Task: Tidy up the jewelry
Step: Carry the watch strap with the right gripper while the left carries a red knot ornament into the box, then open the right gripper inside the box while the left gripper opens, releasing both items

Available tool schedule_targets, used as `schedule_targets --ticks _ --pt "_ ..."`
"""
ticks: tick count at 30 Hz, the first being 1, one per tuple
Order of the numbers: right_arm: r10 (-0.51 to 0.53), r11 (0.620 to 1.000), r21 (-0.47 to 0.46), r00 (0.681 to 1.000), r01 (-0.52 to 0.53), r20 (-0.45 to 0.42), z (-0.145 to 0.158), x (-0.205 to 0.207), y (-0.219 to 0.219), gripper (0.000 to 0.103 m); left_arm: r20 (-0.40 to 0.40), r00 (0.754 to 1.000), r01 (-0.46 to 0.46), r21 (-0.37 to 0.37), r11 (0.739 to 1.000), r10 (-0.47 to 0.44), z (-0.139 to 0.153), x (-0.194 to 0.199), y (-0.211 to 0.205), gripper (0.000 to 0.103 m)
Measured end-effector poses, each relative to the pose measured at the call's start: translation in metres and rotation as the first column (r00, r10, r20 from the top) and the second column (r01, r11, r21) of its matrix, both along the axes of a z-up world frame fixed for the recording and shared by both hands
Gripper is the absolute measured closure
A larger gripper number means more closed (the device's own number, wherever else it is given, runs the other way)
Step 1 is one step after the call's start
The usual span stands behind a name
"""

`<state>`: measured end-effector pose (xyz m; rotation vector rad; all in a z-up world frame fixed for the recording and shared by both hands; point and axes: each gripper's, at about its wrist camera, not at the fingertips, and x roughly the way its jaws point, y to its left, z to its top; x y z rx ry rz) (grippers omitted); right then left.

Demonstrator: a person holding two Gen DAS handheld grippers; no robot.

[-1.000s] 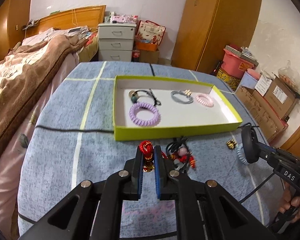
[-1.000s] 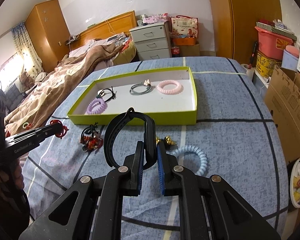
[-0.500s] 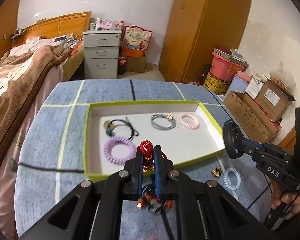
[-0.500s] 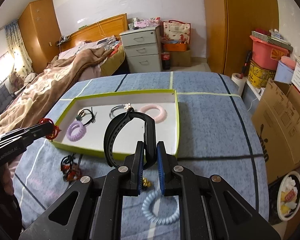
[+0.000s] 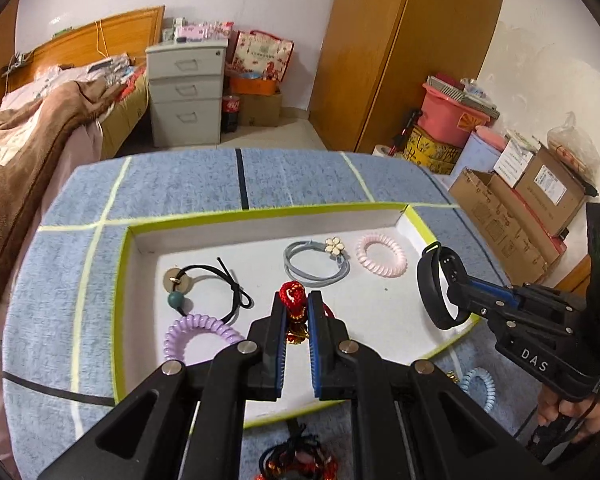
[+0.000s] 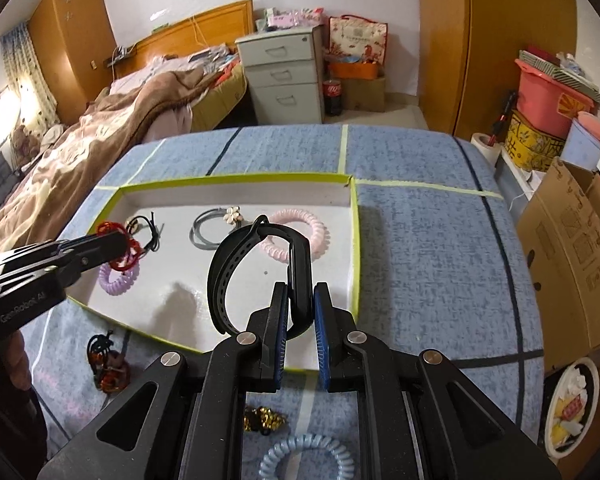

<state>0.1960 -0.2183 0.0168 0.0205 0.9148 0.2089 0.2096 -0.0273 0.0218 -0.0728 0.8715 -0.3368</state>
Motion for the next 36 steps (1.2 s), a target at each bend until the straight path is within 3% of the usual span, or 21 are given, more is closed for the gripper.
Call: schedule_targets --ticks 10,26,29,31,36 --pt "0.015 0.999 -0.042 0.998 -0.018 -0.063 -0.016 0.013 0.002 0.090 -0.069 0.998 -0.001 0.018 1.000 0.002 -0.024 0.014 -0.007 0.093" --pt "0.026 0.996 -0.082 0.996 -0.034 -0.086 -0.021 0.018 0.009 0.089 -0.089 0.996 -0.004 0.014 1.000 0.005 -0.028 0.015 -0.007 0.092" --pt "0.025 0.996 -0.083 0.996 -0.032 -0.084 -0.021 0.018 0.010 0.089 -0.102 0.995 -0.011 0.007 1.000 0.012 -0.029 0.016 -0.006 0.087" --pt "0.019 0.997 -0.077 0.997 -0.025 -0.079 -0.020 0.017 0.009 0.089 -0.101 0.995 -0.011 0.010 1.000 0.012 -0.029 0.016 -0.005 0.076" --pt "0.013 0.997 -0.069 0.998 -0.018 -0.067 -0.018 0.017 0.007 0.083 -0.101 0.995 -0.006 0.009 1.000 0.007 -0.029 0.014 -0.006 0.072"
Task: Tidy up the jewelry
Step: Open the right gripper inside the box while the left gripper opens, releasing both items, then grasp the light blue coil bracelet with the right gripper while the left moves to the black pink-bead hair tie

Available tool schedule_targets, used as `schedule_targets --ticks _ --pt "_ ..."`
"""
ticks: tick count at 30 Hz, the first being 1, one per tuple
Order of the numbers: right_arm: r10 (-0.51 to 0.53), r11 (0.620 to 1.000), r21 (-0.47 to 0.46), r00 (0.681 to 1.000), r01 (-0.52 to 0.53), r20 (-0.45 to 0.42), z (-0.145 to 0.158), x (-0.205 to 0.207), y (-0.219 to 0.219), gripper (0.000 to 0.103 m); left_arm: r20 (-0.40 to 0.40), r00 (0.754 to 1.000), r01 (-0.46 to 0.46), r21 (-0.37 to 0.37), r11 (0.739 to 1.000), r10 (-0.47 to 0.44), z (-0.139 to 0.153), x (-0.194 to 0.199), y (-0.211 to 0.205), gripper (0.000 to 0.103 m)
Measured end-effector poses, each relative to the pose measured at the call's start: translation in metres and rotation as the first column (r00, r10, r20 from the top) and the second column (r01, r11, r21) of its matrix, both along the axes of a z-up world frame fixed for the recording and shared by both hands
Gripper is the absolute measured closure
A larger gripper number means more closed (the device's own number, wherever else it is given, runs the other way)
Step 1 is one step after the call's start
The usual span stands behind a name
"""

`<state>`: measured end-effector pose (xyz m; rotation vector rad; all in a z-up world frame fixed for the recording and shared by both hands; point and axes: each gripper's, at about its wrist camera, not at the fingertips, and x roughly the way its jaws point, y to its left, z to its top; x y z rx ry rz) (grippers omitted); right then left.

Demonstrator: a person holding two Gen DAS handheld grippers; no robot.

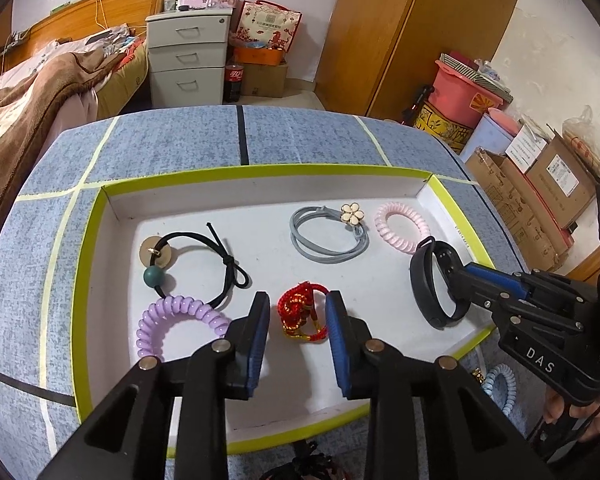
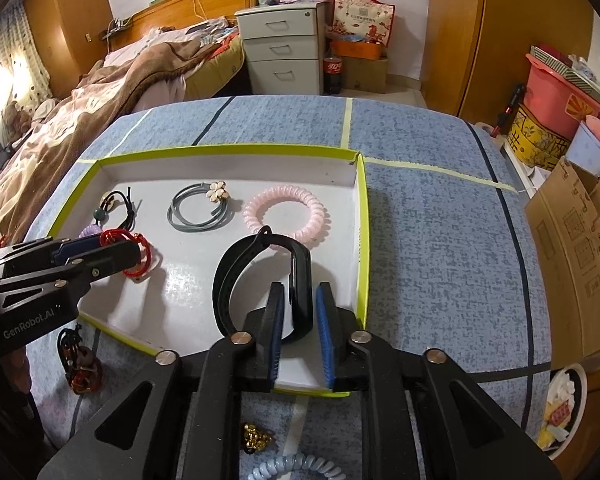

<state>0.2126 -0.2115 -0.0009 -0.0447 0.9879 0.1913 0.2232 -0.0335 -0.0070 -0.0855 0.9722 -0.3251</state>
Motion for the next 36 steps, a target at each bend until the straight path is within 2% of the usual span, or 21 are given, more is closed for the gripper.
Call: schedule_targets --ticks 5,9,19,31,33,34,35,36 --pt "-0.003 1.000 0.012 1.000 0.003 0.011 0.003 -0.002 -0.001 0.078 0.012 1.000 0.002 0.000 1.000 -0.002 0.003 -0.004 0.000 0.065" --pt "-0.007 1.000 0.026 1.000 0.007 0.027 0.006 -0.007 -0.003 0.078 0.028 1.000 -0.012 0.001 1.000 0.012 0.008 -0.011 0.001 0.053" --pt "-0.017 0.997 0.076 0.994 0.009 0.105 0.027 -0.030 -0.002 0.076 0.076 0.997 -0.027 -0.013 1.000 0.027 0.021 -0.036 0.010 0.051" --pt "-0.035 0.993 0.120 0.986 0.016 0.165 0.039 -0.070 -0.003 0.075 0.177 0.981 -0.077 0.004 0.997 0.075 0.045 -0.083 0.020 0.048" --pt "-0.040 0.991 0.130 0.985 0.017 0.170 0.040 -0.077 -0.006 0.069 0.183 0.979 -0.084 -0.005 0.996 0.084 0.047 -0.090 0.025 0.048" --pt "-0.043 0.991 0.134 0.984 0.020 0.172 0.040 -0.080 -0.007 0.052 0.183 0.979 -0.088 -0.014 0.996 0.089 0.047 -0.094 0.028 0.048" --pt "-0.047 0.990 0.139 0.984 0.023 0.174 0.040 -0.083 -0.009 0.042 0.183 0.978 -0.096 -0.019 0.995 0.098 0.046 -0.097 0.030 0.048" --pt "-0.051 0.989 0.144 0.983 0.025 0.177 0.040 -0.086 -0.010 0.042 0.184 0.977 -0.102 -0.018 0.995 0.104 0.045 -0.101 0.032 0.048"
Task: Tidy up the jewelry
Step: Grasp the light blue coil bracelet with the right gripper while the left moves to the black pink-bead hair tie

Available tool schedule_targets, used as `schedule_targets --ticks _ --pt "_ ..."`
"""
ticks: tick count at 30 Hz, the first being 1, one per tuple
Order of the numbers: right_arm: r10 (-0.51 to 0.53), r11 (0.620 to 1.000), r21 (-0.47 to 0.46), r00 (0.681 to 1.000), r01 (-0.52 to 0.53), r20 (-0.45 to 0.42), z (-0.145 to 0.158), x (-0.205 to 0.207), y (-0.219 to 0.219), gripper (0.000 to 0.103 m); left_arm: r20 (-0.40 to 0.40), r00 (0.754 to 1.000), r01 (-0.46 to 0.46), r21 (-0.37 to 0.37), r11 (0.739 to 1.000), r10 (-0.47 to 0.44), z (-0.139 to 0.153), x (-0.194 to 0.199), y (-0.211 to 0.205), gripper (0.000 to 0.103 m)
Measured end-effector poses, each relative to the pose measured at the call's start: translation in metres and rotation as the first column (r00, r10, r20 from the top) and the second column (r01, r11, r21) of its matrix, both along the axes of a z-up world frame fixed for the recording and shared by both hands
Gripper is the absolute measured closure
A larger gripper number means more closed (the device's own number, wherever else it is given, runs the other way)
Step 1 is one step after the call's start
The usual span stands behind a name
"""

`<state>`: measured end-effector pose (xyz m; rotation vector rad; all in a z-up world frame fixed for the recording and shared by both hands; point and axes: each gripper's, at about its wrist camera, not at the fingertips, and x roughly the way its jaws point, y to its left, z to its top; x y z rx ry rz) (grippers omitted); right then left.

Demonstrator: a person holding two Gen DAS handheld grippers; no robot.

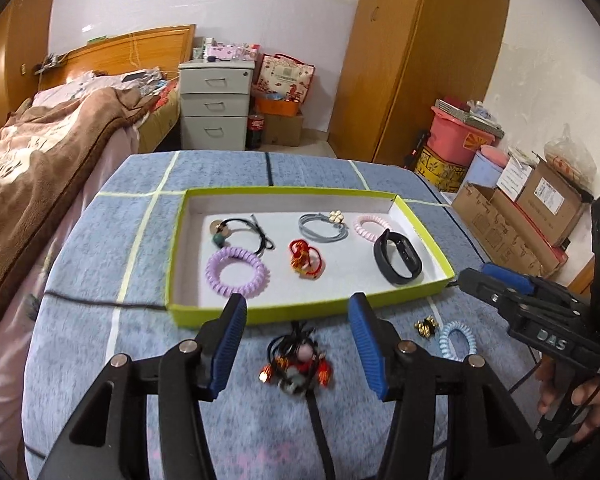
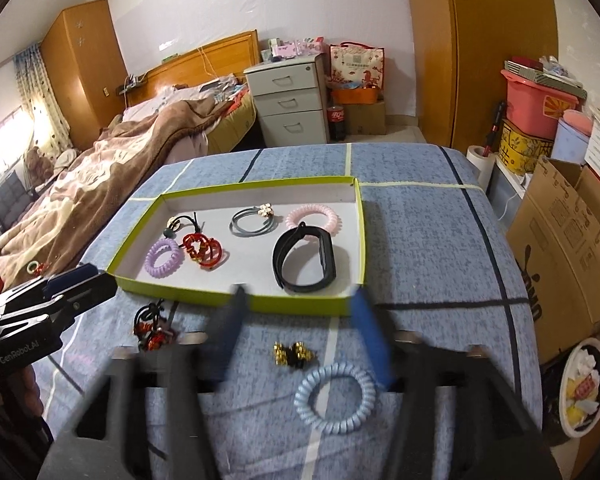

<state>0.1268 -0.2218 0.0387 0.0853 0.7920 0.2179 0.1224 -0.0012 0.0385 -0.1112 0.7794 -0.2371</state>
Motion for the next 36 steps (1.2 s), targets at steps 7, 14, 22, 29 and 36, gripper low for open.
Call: schedule_targets --ticks 7,14,22,29,36 --pt "-0.036 0.999 -0.010 0.999 0.036 -0.004 -0.007 -0.018 -0.013 0.042 -0.019 1.000 -0.025 0.000 1.000 0.025 -0.012 -0.017 0.011 0.047" --pt "-0.101 0.995 -0.030 0.994 0.100 -0.033 -0.020 -0.029 -0.034 0.042 -0.043 0.999 -0.028 -0.017 0.999 0.027 -0.023 -0.031 0.020 0.047" --pt "-0.087 0.995 -0.050 0.990 0.082 -0.109 -0.043 -0.031 -0.041 0.042 -0.091 0.995 -0.040 -0.086 0.995 0.032 -0.031 -0.037 0.034 0.038" --pt "-0.045 0.997 -0.062 0.989 0.037 -0.142 -0.052 -0.027 -0.034 0.044 -0.115 0.993 -0.033 -0.083 0.996 0.023 -0.036 -0.043 0.038 0.038" --pt "-0.043 0.996 -0.088 0.990 0.031 -0.135 -0.055 -0.027 -0.030 0.068 -0.131 0.991 -0.052 -0.124 0.991 0.035 -0.042 -0.046 0.047 0.038"
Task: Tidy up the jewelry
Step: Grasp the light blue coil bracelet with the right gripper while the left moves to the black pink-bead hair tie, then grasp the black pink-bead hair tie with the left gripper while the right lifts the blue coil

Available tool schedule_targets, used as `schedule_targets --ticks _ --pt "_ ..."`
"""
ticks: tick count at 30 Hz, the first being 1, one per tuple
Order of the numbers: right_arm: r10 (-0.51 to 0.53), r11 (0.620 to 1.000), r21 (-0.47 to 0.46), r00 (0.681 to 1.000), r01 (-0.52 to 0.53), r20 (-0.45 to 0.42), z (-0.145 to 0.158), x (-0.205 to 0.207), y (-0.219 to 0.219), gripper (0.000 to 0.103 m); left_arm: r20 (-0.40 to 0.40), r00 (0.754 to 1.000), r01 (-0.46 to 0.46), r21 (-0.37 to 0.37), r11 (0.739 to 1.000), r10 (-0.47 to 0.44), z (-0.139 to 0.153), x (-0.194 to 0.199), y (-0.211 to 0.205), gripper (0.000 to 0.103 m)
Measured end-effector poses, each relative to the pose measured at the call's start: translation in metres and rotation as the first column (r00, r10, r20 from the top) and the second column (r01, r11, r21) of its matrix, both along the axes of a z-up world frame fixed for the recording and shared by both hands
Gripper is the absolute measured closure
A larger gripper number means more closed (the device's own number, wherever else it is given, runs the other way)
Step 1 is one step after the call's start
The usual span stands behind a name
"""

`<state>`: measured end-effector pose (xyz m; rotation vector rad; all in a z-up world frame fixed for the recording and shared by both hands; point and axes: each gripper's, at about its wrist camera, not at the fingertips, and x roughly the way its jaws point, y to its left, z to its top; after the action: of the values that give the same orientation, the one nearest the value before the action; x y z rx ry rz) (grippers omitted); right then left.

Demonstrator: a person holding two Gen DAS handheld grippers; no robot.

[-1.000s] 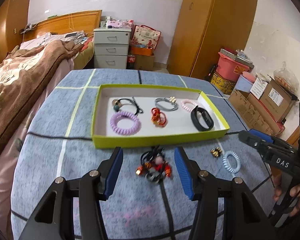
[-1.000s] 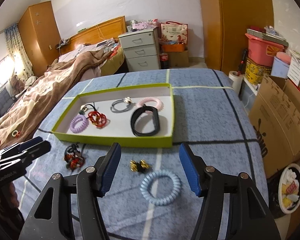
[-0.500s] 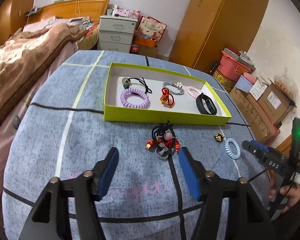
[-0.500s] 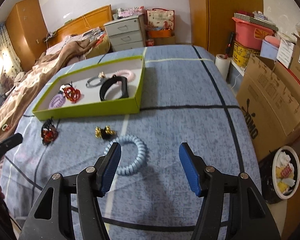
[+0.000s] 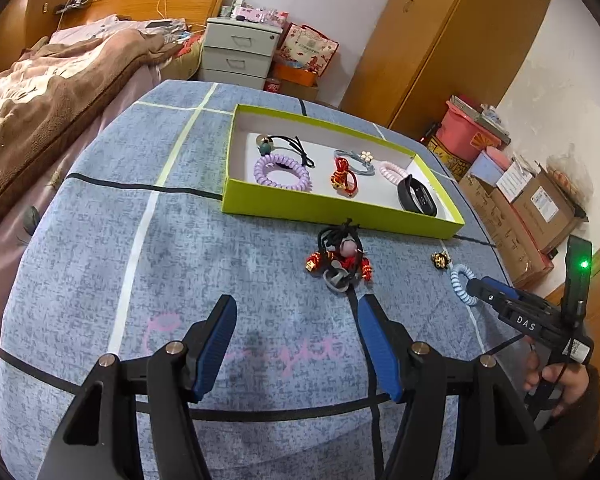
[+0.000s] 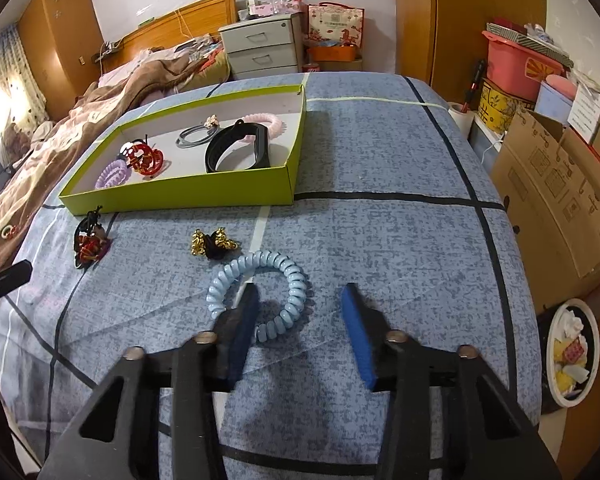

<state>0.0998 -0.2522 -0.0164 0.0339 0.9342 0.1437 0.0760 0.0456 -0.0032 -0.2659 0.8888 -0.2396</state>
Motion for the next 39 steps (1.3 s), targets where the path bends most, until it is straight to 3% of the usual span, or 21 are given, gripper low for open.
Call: schedule_targets --ticks 4,7,24,29,39 --pt "0.008 1.000 -0.012 1.000 -0.008 0.002 0.000 0.001 0.001 0.087 0.003 1.000 0.010 -0.002 1.000 -0.010 0.000 0.002 -0.002 0.038" --pt "0.011 1.000 -0.002 1.000 -0.011 0.003 -0.001 0.001 0.002 0.093 -0.003 1.000 0.018 -0.011 1.000 -0.018 -0.002 0.005 -0.005 0.038" --pt "-0.008 0.994 0.109 0.998 0.001 0.067 0.019 -0.011 -0.005 0.093 0.006 0.999 0.040 -0.009 0.999 -0.040 -0.002 0.038 -0.018 0.045" --pt "0.001 0.993 0.114 0.997 -0.010 0.071 0.020 -0.011 0.000 0.093 -0.007 0.996 0.092 -0.058 0.994 -0.092 -0.005 0.051 -0.025 0.045" --pt "0.009 0.993 0.115 0.998 -0.015 0.058 0.016 -0.009 0.004 0.093 -0.056 0.994 0.093 0.001 0.996 -0.093 -0.015 0.074 -0.040 0.045"
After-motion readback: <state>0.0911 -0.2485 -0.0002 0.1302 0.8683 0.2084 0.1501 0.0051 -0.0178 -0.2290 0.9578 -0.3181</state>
